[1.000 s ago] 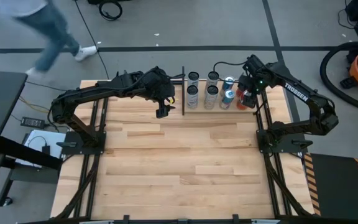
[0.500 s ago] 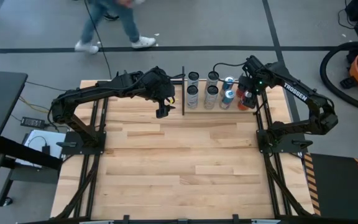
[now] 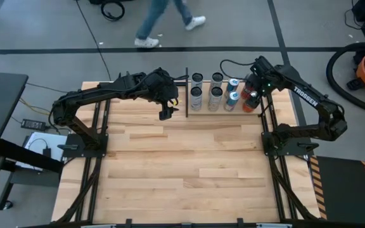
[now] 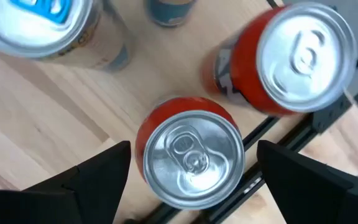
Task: Place canned beverage on shelf
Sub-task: Put the red soda can on the shelf aligned with the other orange soda can
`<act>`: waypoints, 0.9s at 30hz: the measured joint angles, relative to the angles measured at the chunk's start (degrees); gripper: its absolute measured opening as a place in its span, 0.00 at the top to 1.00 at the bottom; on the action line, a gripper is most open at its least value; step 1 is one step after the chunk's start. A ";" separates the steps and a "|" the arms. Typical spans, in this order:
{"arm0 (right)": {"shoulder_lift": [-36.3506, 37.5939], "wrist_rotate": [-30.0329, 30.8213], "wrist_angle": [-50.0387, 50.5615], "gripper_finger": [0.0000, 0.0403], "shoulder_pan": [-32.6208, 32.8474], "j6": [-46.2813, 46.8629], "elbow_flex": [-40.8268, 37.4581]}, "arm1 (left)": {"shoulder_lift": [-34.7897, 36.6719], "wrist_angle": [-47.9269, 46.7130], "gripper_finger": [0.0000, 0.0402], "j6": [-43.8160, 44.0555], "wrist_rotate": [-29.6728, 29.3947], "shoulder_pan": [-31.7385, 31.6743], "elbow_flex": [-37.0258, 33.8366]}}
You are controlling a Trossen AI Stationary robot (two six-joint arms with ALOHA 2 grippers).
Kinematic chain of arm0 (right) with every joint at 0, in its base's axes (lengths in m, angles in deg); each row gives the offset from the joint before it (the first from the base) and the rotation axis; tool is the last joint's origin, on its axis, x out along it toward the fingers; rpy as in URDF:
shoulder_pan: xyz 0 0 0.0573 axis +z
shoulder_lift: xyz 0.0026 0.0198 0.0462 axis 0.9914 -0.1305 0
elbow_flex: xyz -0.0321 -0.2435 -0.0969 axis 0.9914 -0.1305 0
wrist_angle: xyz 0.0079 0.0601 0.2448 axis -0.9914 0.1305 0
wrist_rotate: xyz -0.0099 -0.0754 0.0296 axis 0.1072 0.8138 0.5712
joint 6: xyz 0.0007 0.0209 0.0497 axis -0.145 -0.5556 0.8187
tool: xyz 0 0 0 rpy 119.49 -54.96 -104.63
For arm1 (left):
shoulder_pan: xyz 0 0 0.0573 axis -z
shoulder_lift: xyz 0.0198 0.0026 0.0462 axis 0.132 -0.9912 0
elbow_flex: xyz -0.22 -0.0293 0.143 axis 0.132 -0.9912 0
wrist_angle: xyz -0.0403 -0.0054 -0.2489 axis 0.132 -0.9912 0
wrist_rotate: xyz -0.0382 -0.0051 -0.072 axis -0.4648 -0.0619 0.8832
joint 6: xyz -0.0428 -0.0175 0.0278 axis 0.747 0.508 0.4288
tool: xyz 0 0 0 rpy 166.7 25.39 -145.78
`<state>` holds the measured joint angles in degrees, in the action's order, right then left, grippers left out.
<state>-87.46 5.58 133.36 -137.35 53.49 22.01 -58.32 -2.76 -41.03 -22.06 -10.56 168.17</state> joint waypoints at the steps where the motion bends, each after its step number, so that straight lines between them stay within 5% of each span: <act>1: 0.38 0.00 0.08 0.11 0.00 2.21 0.00 | 0.00 0.00 0.12 0.00 0.01 0.00 0.00; 12: 1.28 -4.46 4.55 0.11 0.00 33.26 0.09 | 0.00 2.49 0.12 -0.02 0.02 0.00 0.00; 27: -3.28 1.88 3.47 0.11 0.43 39.07 0.11 | 0.00 2.47 0.12 -0.02 0.02 0.01 0.00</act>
<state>-90.74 7.46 136.83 -136.92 92.56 22.12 -58.32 -0.29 -41.05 -22.05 -10.56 168.17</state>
